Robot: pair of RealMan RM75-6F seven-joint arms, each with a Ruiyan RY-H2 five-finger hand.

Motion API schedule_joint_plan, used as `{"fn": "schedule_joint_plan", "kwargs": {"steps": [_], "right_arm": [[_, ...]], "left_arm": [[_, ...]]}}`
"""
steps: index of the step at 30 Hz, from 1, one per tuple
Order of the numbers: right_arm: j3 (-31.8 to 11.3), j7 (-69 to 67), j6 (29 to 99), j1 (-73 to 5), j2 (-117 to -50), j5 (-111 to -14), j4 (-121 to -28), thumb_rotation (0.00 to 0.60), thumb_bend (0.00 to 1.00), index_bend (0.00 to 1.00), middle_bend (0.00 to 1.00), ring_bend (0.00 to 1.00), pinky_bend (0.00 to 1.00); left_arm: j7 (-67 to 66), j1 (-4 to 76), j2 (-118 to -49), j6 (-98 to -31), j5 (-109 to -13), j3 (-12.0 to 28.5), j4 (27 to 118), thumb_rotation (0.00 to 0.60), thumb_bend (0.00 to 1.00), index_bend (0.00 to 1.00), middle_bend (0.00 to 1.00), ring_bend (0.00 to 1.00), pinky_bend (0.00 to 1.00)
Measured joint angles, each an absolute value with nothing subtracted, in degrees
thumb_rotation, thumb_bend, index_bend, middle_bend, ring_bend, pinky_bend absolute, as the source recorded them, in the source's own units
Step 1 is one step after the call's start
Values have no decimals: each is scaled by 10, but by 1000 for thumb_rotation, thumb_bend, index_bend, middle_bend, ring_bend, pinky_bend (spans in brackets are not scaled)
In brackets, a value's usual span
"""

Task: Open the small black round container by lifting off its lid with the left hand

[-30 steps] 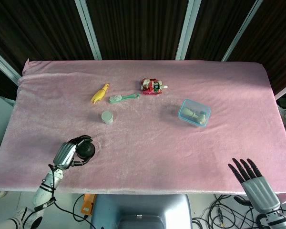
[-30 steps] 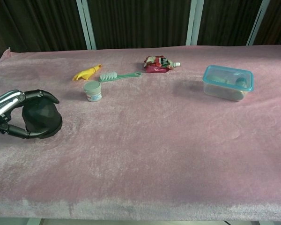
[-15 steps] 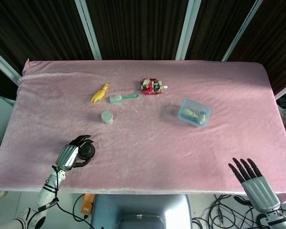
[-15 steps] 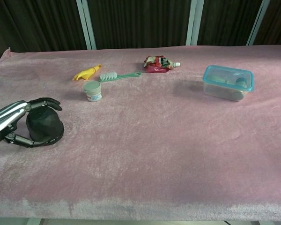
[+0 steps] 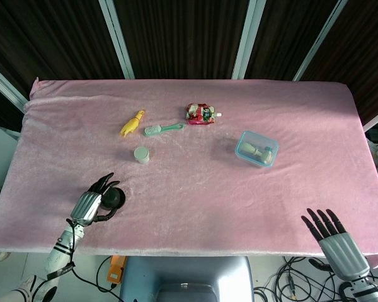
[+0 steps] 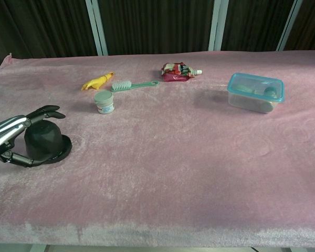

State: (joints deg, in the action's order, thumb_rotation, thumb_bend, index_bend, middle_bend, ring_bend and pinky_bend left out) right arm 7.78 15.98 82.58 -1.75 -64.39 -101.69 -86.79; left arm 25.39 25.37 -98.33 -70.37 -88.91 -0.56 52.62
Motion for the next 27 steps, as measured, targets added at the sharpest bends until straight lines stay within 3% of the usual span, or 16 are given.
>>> {"fn": "schedule_joint_plan", "kwargs": {"steps": [8,11,20,27], "right_arm": [[78,163,823,-18,-644,-1016,-869,600,46,0,0,0,59],[79,162,823,-18,-644,-1017,-869,600,47,0,0,0,59],[79,161,824,-18,-643,-1018,-868,600,46,0,0,0,59],[79,162,823,-18,-643,-1017,-869,600,47,0,0,0,59]], "left_arm": [[251,252,-966,-718,-896,-5,564,600,336,182,21,7,162],[240,251,-967,-719,-893,-2,566,600,337,205,82,88,185],[206,246,-978,-730,-886,6,560,600,340,324,310,366,469],[201,242,-985,-772,-901,10,550,600,341,356,379,441,560]]}}
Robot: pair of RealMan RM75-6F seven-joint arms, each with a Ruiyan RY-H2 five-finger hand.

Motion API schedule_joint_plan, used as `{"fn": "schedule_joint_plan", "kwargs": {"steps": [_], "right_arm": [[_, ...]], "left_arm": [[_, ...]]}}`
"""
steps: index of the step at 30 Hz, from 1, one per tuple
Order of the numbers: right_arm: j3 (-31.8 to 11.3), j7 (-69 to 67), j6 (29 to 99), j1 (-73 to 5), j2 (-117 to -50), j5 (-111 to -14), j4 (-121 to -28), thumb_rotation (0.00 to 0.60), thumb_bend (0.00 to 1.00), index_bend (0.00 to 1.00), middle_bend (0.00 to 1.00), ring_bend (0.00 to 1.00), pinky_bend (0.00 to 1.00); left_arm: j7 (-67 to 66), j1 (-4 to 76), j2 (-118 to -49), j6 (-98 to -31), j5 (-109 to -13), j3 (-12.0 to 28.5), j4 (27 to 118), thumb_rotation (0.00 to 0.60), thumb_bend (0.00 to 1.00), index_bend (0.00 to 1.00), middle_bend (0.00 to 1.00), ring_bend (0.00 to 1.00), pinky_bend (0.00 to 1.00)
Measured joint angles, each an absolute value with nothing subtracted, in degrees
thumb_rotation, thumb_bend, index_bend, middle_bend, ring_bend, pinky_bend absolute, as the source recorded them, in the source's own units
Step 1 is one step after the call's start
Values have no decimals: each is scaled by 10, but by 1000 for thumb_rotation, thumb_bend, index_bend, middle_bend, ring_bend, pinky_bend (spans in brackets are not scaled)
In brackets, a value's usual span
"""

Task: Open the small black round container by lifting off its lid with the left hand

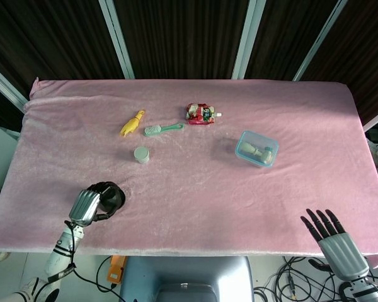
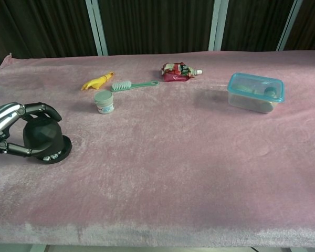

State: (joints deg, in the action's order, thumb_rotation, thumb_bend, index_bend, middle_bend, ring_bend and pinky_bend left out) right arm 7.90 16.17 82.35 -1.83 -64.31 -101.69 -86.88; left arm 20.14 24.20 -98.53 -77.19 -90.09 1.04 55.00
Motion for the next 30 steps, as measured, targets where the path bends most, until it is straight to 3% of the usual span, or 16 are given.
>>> {"fn": "schedule_joint_plan", "kwargs": {"steps": [9,15,18,23,30], "right_arm": [[80,161,822,-19,-642,-1017,-869,600,47,0,0,0,59],[78,167,815,-21,-643,-1012,-873,600,47,0,0,0,59],[78,172,811,-22,-643,-1008,-877,600,47,0,0,0,59],[77,174,810,-22,-642,-1006,-878,600,47,0,0,0,59],[78,172,813,-21,-642,-1009,-877,600,47,0,0,0,59]], "left_arm": [[180,216,-951,-865,-928,12,573,600,340,356,377,440,560],[193,195,-946,-872,-912,15,543,600,341,355,351,401,540],[211,187,-950,-859,-900,15,519,600,341,334,290,314,477],[215,179,-956,-818,-882,10,490,600,339,220,75,50,282],[211,174,-946,-779,-863,8,499,600,334,157,0,0,208]]}}
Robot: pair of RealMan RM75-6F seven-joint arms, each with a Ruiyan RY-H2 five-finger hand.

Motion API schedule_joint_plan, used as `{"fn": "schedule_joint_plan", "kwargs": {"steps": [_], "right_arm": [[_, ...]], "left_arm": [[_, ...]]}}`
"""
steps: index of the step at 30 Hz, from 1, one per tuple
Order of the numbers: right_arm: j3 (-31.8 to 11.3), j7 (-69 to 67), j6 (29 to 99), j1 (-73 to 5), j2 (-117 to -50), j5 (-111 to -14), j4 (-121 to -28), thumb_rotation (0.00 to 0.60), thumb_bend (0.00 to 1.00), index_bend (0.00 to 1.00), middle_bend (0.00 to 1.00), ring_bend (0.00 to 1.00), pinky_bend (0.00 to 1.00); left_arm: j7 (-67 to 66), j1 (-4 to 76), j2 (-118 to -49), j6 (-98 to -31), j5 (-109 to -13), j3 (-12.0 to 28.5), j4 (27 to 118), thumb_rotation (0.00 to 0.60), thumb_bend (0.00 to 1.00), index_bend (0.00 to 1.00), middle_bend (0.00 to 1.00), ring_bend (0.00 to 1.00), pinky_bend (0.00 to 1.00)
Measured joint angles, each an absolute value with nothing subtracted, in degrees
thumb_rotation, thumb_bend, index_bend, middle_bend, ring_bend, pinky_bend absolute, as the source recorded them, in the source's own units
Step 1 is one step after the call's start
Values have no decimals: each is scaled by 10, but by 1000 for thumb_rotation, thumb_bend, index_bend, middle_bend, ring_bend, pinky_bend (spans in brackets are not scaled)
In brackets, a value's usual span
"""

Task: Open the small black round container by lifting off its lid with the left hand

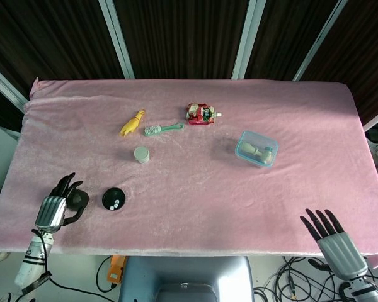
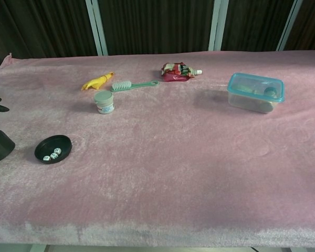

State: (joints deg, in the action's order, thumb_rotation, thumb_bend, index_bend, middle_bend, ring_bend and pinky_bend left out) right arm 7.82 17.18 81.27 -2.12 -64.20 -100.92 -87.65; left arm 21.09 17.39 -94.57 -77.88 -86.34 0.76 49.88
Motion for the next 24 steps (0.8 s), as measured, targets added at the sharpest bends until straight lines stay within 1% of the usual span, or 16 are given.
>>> {"fn": "schedule_joint_plan", "kwargs": {"steps": [4,9,13,17,20,24], "right_arm": [[78,170,814,-21,-642,-1010,-876,600,46,0,0,0,59],[79,167,819,-20,-642,-1013,-874,600,46,0,0,0,60],[77,163,826,-18,-644,-1015,-871,600,47,0,0,0,60],[76,158,833,-16,-645,-1015,-869,600,47,0,0,0,60],[75,152,842,-13,-646,-1016,-867,600,47,0,0,0,60],[76,146,850,-10,-647,-1021,-862,600,47,0,0,0,60]], "left_arm": [[214,171,-934,-785,-866,8,517,600,328,151,0,0,203],[202,161,-907,-827,-880,7,561,600,330,163,0,0,199],[166,145,-872,-887,-906,3,605,600,334,212,31,31,171],[94,122,-828,-939,-934,-8,647,600,334,279,111,85,140],[46,106,-797,-958,-946,-16,689,600,335,309,131,86,138],[12,92,-759,-956,-953,-33,754,600,334,315,139,86,143]]}}
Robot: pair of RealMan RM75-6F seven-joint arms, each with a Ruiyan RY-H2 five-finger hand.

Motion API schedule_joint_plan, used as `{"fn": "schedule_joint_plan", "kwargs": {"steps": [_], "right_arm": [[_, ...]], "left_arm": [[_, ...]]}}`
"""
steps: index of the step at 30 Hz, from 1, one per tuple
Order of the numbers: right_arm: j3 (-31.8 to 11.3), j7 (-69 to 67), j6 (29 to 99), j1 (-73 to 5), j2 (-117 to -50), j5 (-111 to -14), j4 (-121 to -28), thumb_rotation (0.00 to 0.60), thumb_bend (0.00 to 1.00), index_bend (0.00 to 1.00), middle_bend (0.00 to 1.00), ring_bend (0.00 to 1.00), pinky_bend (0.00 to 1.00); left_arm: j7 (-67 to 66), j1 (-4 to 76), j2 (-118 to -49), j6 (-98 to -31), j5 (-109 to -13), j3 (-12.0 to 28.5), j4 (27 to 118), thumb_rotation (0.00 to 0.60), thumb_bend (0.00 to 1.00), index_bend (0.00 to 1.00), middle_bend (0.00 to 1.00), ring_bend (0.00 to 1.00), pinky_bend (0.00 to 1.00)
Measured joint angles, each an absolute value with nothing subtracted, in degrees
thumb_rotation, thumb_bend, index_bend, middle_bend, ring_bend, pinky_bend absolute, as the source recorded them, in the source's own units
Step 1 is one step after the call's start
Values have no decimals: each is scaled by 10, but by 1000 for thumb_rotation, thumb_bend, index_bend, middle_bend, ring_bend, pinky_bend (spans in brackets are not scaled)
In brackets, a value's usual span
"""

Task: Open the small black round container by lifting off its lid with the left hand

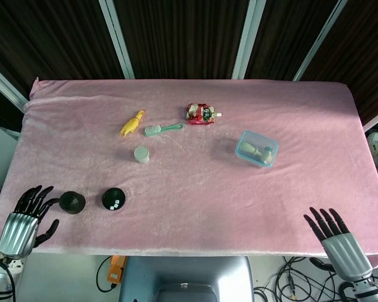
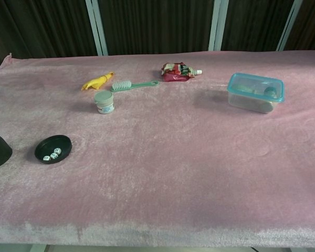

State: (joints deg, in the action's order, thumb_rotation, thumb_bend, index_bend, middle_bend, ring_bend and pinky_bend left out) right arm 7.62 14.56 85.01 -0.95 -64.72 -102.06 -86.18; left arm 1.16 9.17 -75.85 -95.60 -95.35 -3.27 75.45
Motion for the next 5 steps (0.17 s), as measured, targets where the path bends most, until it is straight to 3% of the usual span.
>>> {"fn": "schedule_joint_plan", "kwargs": {"steps": [5], "right_arm": [[79,143,851,-9,-647,-1024,-858,600,46,0,0,0,61]], "left_arm": [[-40,84,-723,-921,-951,-47,819,600,335,315,139,87,146]]}}
